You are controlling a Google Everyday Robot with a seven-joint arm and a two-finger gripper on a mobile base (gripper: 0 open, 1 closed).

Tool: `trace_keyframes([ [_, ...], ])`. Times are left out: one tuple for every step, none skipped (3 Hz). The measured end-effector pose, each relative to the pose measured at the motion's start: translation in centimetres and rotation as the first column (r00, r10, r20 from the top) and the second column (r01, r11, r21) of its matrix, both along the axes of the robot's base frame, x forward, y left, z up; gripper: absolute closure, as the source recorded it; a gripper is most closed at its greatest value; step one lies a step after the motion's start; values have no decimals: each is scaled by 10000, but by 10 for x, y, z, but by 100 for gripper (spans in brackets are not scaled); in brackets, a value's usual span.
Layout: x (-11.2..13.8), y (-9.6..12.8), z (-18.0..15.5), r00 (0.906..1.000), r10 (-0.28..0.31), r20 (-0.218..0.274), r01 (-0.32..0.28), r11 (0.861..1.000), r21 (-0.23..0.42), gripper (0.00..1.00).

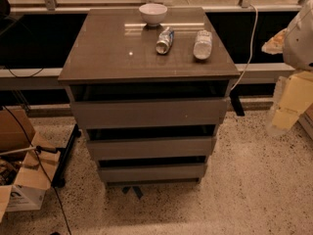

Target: Open top drawer

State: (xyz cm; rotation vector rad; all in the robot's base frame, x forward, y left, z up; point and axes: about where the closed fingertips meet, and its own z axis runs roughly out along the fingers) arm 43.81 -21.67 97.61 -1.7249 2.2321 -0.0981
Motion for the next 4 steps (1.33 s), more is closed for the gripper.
trace_keyframes([
  [0,1,1,10000,10,93,-10,10000,14,0],
  [6,16,-14,9987,323,399,-335,9990,310,0],
  [17,31,-27,9952,488,854,-547,9961,689,0],
  [49,57,-53,9898,877,1126,-998,9893,1065,0],
])
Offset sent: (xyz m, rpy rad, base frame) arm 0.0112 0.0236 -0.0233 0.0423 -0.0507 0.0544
